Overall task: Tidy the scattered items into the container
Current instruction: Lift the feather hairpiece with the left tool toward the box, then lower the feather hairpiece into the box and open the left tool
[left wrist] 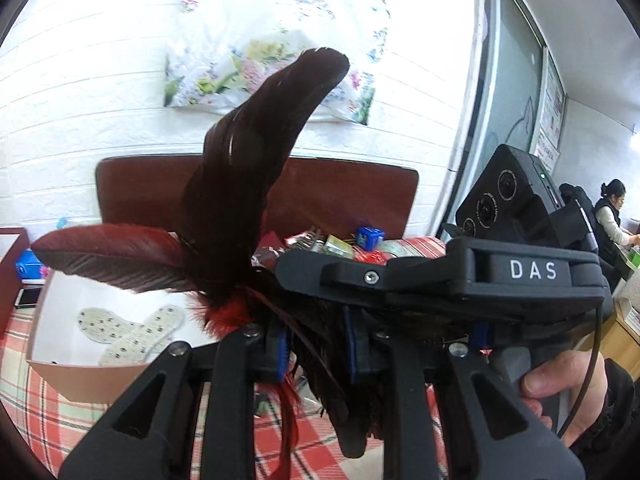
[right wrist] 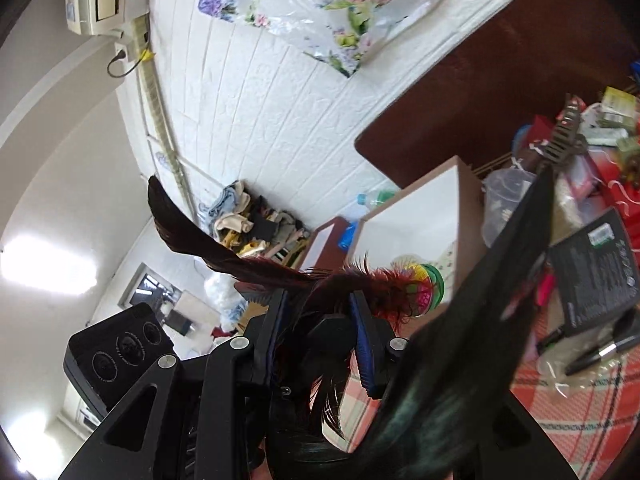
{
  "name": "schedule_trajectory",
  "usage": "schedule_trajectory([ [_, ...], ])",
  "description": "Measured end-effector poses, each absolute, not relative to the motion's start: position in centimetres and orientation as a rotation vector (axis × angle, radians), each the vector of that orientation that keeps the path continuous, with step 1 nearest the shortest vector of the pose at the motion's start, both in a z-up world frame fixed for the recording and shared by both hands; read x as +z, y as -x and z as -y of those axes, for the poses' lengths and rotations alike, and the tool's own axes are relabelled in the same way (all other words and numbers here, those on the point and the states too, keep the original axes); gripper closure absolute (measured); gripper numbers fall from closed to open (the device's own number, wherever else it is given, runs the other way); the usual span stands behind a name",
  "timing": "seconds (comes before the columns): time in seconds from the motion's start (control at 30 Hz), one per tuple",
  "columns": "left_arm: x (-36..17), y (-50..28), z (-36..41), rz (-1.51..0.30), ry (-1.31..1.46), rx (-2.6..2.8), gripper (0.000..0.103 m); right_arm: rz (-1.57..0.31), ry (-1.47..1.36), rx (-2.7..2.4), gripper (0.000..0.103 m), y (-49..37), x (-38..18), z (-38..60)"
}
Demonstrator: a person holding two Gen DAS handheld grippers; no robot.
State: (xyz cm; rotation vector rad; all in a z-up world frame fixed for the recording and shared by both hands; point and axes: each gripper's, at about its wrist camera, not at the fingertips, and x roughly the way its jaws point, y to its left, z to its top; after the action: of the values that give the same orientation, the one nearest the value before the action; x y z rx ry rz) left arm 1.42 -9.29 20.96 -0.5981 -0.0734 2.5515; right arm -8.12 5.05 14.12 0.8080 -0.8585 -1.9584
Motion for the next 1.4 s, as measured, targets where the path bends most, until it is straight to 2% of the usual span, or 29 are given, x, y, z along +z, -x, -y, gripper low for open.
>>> schedule_trajectory([
  [0.67,20.9,7.6,18.3,0.125,0.659,2.672,0.084,0.815,-0.868,-1.837,0.070,19.2,13.6,5.0],
  [1.1,18.2,12.8,21.2,0.163,0.741,2.679,0.083,0.836,-0.936,-1.805,0.070,24.5,10.1,8.0],
  [1.13,18.0,13.1,21.4,0.164,0.749,2.685,0.076,0.844,-0.943,-1.805,0.070,24.6,9.8,8.1],
  [1.17,17.7,13.3,21.6,0.168,0.756,2.694,0.066,0.846,-0.945,-1.808,0.063,24.7,9.6,8.3],
  [1.2,17.4,13.3,21.8,0.176,0.761,2.706,0.030,0.846,-0.944,-1.818,0.051,24.7,9.5,8.4],
  [1.23,17.4,13.4,21.8,0.185,0.758,2.715,0.003,0.845,-0.941,-1.838,0.016,24.6,9.5,8.4],
  [1.27,17.3,13.2,22.0,0.193,0.740,2.728,0.000,0.846,-0.932,-1.852,0.000,24.5,9.5,8.5],
  [1.4,17.5,12.9,22.0,0.160,0.728,2.789,0.000,0.819,-0.914,-1.869,0.000,24.4,10.1,8.9],
])
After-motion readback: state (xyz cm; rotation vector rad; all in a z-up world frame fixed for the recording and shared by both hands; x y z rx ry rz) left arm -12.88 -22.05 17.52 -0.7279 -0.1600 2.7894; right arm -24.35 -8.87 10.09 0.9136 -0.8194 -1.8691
